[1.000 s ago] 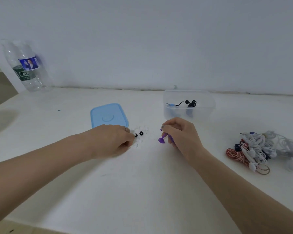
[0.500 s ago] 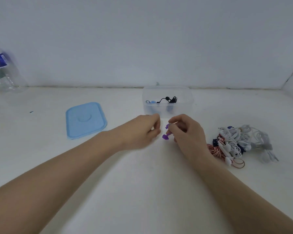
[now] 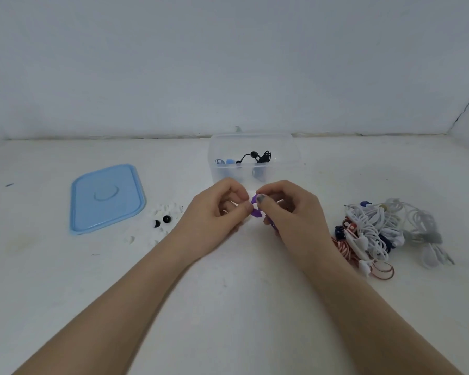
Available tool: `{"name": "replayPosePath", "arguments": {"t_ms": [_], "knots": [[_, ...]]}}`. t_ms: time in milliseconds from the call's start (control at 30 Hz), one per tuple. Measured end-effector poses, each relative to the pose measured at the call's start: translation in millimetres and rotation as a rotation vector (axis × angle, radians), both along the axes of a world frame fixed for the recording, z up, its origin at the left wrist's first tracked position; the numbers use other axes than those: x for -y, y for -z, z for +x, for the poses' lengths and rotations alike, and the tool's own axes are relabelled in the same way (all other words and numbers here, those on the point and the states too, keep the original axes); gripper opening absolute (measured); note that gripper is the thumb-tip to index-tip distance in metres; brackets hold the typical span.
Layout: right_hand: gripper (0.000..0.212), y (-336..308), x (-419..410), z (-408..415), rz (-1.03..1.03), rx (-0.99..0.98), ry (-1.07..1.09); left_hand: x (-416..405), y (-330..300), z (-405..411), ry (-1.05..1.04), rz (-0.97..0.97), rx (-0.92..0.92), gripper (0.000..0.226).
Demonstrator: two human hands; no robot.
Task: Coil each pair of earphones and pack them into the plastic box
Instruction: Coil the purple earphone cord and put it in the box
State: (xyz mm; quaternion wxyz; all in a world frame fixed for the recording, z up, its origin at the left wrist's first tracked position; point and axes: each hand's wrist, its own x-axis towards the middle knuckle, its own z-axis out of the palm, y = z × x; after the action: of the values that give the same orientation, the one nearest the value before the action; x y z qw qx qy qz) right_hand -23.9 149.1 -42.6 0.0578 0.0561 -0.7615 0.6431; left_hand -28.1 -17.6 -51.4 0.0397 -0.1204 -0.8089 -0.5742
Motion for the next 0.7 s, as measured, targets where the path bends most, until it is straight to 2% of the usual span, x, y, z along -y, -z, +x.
{"name": "replayPosePath", "arguments": {"t_ms": [233, 400, 700], "knots": [[0.013, -0.3, 2.1, 0.4, 0.002, 0.001, 0.016, 1.7, 0.8, 0.8, -0.007, 0.039, 0.002, 0.008], [0.012, -0.7, 2.7, 1.0, 0.001, -0.005, 0.023, 2.2, 2.3, 1.8, -0.021, -0.051, -0.065, 0.01], [0.011, 0.2, 3.3, 0.7, -0.016, -0.005, 0.007, 1.0, 1.7, 4.6, -0.037, -0.065, -0.132, 0.011]]}}
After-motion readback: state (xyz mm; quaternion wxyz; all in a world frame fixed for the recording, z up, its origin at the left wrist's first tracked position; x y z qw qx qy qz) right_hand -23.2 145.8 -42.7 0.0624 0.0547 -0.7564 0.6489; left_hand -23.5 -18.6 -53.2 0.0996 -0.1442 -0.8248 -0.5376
